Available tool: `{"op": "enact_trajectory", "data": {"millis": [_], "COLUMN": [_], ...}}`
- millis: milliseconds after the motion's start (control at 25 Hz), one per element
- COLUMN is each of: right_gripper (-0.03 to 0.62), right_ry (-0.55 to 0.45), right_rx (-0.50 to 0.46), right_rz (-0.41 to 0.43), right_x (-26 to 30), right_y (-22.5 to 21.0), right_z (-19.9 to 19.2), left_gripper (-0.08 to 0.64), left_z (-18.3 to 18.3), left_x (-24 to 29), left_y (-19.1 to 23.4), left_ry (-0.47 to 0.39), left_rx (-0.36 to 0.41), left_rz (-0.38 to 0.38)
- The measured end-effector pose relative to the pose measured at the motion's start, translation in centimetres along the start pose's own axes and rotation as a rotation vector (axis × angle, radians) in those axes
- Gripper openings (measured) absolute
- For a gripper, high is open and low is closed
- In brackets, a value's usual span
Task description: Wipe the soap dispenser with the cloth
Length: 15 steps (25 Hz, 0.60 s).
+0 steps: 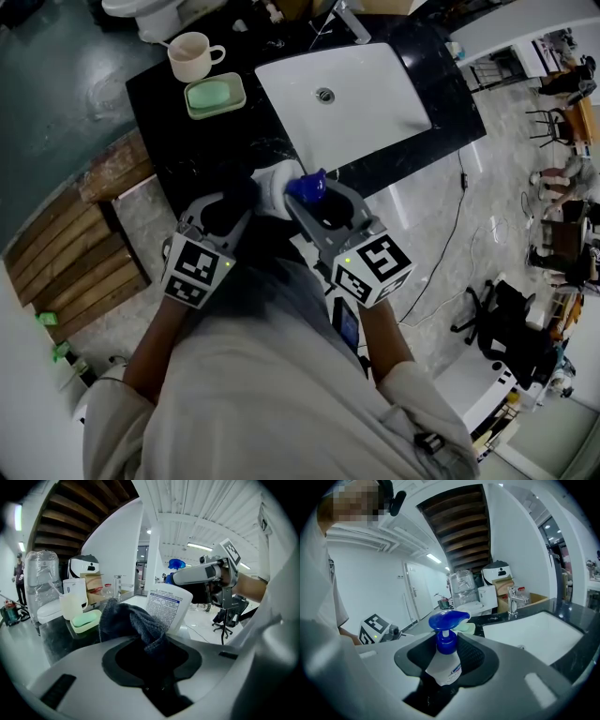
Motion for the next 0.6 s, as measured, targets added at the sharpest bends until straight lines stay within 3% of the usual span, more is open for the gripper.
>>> {"op": "enact_trajectory", "data": {"millis": [600], "right_gripper": [0.133], "right_ry": [0.002], "right_rx": [-0.024], "right_rz": [0.008], "right_x": [0.7], "right_y": [0.6], "right_z": [0.4], "left_gripper": [0.103], "left_z": [1.4], "left_x": [-1.0], "left_y": [-0.6], "left_ry": [-0.033], "left_rx": [0.032], "left_rz": [-0.014]}}
Point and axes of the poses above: the fingertips, and each gripper's own axes: x forward along the fingers, y to its left, z out of its top, the point moved 10 cm from there along -x, backward along the fingers, and after that the axes turned 8 degrees about -z, right-handed, at the moved point
